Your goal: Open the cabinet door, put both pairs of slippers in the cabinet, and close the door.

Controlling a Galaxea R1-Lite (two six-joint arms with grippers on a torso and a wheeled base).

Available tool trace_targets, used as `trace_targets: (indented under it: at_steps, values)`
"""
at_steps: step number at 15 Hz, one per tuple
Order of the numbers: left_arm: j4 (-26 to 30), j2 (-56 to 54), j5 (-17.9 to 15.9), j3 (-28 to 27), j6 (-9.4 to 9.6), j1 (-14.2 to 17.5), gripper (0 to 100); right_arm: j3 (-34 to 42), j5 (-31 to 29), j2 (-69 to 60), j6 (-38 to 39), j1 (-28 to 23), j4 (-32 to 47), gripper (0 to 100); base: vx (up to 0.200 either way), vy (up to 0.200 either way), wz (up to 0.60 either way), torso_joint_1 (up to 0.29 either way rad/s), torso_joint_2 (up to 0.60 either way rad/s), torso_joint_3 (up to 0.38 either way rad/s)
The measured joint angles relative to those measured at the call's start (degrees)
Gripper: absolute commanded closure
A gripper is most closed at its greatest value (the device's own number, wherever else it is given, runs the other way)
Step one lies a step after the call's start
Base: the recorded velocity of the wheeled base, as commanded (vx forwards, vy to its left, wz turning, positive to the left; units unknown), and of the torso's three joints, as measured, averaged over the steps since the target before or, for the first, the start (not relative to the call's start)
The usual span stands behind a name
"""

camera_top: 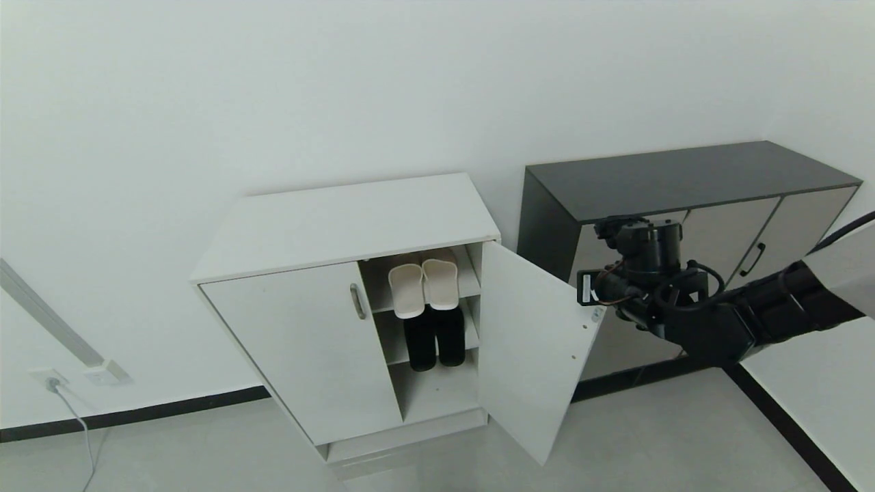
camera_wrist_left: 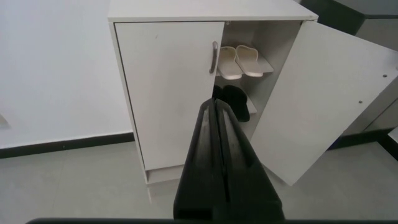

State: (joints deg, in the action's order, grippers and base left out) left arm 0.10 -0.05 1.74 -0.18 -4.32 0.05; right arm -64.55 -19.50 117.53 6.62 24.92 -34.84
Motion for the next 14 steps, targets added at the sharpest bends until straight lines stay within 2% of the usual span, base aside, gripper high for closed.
trace_targets:
  at_steps: [9,14]
  values:
    - [0.00,0.00,0.00,0.00,-0.04,0.02,100,-1.99,0.57,4.83,0.41,-1.77,-0.02,100,0.000,0.000,0.00,0.000,0.00,0.000]
    - [0.00,0.00,0.00,0.00,-0.15,0.05,100,-0.69,0.35,4.99,0.57,0.73,-0.30,100,0.000,0.000,0.00,0.000,0.00,0.000]
